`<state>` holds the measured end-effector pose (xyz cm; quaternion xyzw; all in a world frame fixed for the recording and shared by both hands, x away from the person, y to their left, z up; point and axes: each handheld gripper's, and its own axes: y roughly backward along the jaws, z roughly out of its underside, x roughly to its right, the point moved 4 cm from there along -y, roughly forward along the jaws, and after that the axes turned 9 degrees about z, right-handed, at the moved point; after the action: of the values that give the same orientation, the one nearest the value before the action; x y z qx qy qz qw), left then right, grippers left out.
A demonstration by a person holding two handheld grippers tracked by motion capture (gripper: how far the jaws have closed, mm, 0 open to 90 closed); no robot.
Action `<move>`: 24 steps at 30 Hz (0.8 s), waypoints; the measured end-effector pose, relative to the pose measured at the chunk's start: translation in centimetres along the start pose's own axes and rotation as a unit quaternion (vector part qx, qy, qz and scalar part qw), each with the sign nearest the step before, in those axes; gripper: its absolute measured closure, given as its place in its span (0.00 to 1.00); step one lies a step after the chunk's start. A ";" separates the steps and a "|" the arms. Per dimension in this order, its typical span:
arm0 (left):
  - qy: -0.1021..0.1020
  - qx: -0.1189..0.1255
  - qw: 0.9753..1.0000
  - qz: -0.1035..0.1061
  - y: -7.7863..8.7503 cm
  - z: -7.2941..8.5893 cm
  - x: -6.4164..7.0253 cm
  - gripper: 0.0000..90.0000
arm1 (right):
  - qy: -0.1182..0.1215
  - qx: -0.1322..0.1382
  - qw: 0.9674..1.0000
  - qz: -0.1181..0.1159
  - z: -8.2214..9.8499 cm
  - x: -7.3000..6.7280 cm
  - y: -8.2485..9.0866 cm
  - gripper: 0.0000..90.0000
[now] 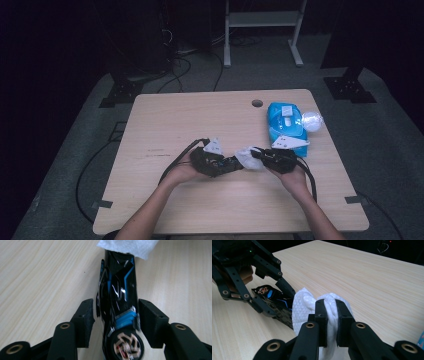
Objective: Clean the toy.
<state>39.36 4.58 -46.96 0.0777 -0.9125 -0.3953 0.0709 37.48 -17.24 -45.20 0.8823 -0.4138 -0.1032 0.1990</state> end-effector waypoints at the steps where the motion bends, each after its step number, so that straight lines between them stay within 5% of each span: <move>1: -0.005 -0.006 1.000 -0.004 -0.1 -0.1 0.0 0.63 | -0.003 0.002 1.000 0.000 0.0 0.1 0.0 0.91; 9: -0.005 -0.004 1.000 0.007 0.9 0.9 -0.1 0.64 | -0.027 0.014 0.999 0.012 -0.1 1.1 0.8 0.91; 14: 0.000 -0.004 1.000 0.001 1.6 1.7 -0.1 0.64 | -0.028 0.007 1.000 0.002 0.2 0.6 0.2 0.91; 18: 0.002 -0.024 1.000 0.002 0.9 1.1 -0.1 0.51 | -0.028 0.007 1.000 -0.003 0.1 0.3 0.0 0.91; 24: -0.010 -0.062 0.998 -0.004 -0.6 -0.3 0.2 0.48 | -0.035 0.002 0.999 -0.015 0.4 0.0 -0.2 0.91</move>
<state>39.28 3.95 -47.19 0.0729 -0.8867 -0.4521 0.0644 37.49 -17.24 -45.69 0.8848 -0.4072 -0.1366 0.1807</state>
